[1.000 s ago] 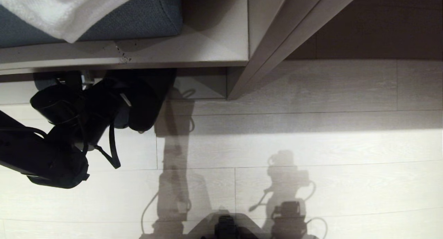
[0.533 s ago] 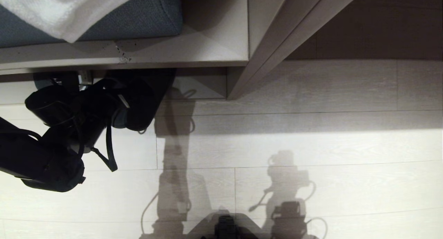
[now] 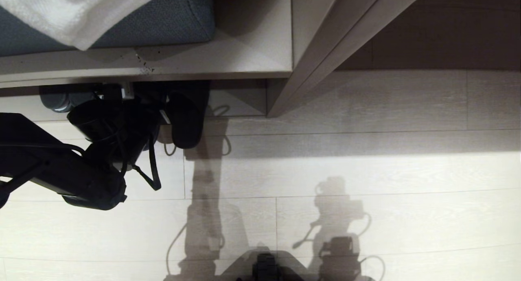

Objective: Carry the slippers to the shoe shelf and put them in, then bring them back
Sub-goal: Place the slippers into the shoe cabinet, then pick up the slippers in the shoe cabinet

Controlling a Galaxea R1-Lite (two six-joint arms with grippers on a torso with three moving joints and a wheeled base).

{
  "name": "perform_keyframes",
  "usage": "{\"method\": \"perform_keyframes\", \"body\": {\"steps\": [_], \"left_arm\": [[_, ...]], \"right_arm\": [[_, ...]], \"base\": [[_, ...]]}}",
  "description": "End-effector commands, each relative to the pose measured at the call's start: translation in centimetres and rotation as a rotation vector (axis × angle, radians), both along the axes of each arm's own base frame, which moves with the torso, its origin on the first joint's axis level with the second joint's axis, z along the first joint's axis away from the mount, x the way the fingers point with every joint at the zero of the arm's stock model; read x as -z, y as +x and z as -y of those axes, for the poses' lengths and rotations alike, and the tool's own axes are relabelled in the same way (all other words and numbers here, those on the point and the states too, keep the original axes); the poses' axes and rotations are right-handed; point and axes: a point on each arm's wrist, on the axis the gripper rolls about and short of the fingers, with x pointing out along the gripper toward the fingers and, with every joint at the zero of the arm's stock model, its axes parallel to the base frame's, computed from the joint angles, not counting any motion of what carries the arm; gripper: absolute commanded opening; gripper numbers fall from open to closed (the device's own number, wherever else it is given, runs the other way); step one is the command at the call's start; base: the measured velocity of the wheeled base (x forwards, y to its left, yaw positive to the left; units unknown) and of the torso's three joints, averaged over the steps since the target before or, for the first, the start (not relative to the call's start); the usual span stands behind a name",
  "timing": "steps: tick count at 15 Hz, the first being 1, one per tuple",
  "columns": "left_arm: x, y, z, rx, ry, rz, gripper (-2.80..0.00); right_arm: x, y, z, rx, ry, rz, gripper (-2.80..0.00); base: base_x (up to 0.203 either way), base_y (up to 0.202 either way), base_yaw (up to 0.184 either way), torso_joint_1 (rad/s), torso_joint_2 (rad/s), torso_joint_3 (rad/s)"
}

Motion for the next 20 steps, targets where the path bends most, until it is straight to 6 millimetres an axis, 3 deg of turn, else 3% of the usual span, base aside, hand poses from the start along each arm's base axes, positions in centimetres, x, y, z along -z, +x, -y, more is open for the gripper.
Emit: {"method": "perform_keyframes", "body": {"steps": [1, 6, 15, 17, 20], "left_arm": [[-0.4, -0.9, -0.2, 0.000, 0.006, -0.007, 0.00], [-2.8, -4.3, -1.3, 0.030, 0.034, -0.044, 0.00], [-5.4, -8.2, -2.9, 0.015, 0.081, -0.099, 0.00], [-5.3, -9.1, -3.2, -0.001, 0.089, -0.126, 0.00], [-3.5, -10.7, -5.2, -0.063, 0.095, -0.195, 0.00]], "right_arm": [[1.2, 0.0, 0.0, 0.000, 0.000, 0.000, -2.80], [1.2, 0.0, 0.0, 0.000, 0.000, 0.000, -2.80], [1.2, 0.0, 0.0, 0.000, 0.000, 0.000, -2.80], [1.2, 0.0, 0.0, 0.000, 0.000, 0.000, -2.80], [1.2, 0.0, 0.0, 0.000, 0.000, -0.001, -2.80]], "base": [[0.000, 0.000, 0.000, 0.000, 0.00, 0.000], [0.000, 0.000, 0.000, 0.000, 0.00, 0.000], [0.000, 0.000, 0.000, 0.000, 0.00, 0.000], [0.000, 0.000, 0.000, 0.000, 0.00, 0.000], [0.000, 0.000, 0.000, 0.000, 0.00, 0.000]]}}
